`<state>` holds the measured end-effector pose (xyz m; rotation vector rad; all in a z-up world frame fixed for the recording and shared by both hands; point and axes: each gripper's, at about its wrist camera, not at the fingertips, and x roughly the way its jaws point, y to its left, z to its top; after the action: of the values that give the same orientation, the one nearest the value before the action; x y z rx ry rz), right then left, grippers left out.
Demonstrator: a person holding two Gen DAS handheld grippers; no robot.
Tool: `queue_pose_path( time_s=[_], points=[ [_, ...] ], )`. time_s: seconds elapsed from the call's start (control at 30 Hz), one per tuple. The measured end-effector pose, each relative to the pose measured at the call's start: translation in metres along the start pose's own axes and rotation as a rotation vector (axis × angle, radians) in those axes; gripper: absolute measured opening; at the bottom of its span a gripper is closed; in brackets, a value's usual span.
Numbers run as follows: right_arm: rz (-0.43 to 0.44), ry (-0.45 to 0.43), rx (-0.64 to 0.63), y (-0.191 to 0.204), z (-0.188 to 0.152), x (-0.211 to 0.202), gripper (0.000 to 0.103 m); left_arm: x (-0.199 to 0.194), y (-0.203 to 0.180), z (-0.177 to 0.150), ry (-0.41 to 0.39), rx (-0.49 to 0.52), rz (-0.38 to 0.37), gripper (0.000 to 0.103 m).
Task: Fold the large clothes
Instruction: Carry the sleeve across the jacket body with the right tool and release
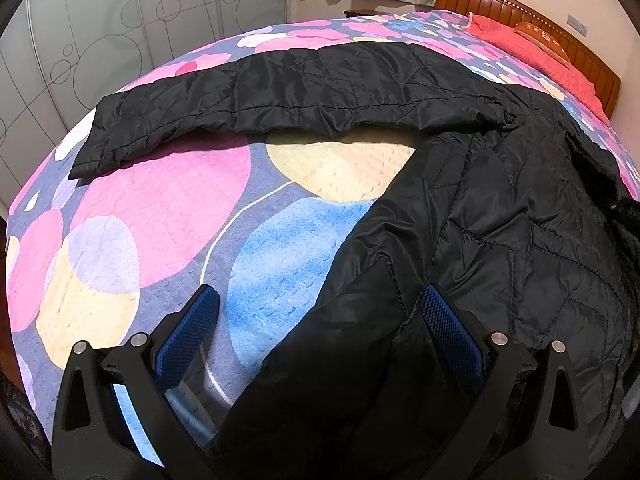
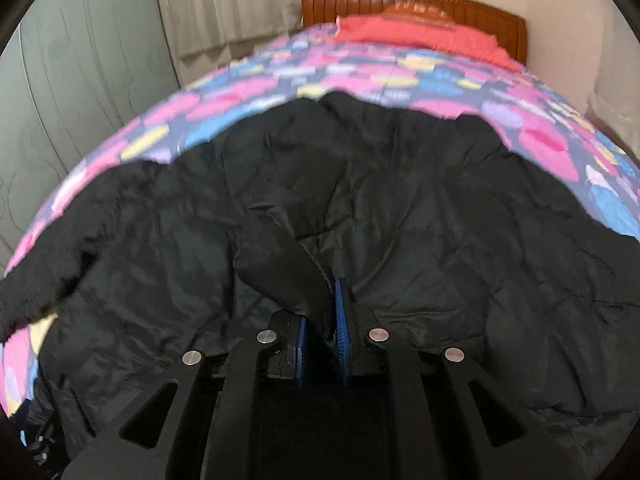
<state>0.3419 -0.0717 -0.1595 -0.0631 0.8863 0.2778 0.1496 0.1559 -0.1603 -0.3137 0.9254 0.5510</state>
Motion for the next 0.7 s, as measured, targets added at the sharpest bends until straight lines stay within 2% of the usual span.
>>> queue_pose_path(
  time_s=[0.1,0.17,0.2,0.3,0.4,0.47,0.53,0.63,0.7],
  points=[
    [0.003,0.019,-0.023,0.003,0.001,0.001,0.023,0.000,-0.001,0.000,-0.001,0.003,0.002,0.101],
    [0.068,0.020,-0.037,0.006,0.000,-0.006,0.060,0.000,-0.001,0.001,0.000,0.003,0.002,0.101],
    [0.108,0.021,-0.035,0.009,-0.001,-0.011,0.064,0.000,-0.001,0.001,0.000,0.003,0.002,0.101],
    [0.152,-0.036,-0.037,0.007,-0.006,-0.042,0.064,0.001,-0.001,0.000,0.000,0.003,0.002,0.101],
    [0.127,-0.105,0.033,-0.027,-0.006,-0.075,0.062,0.001,-0.001,0.000,-0.001,0.003,0.002,0.101],
    [0.058,-0.142,0.115,-0.070,-0.004,-0.090,0.051,0.001,-0.001,0.000,-0.001,0.003,0.003,0.101],
    [-0.062,-0.153,0.231,-0.130,-0.002,-0.097,0.045,0.000,-0.001,0.001,-0.001,0.003,0.003,0.101],
    [-0.218,-0.139,0.372,-0.205,-0.005,-0.091,0.044,0.001,-0.001,0.000,-0.001,0.003,0.003,0.101],
    [-0.280,-0.103,0.419,-0.237,-0.011,-0.079,0.044,0.001,-0.001,0.000,-0.001,0.004,0.003,0.101]
  ],
)
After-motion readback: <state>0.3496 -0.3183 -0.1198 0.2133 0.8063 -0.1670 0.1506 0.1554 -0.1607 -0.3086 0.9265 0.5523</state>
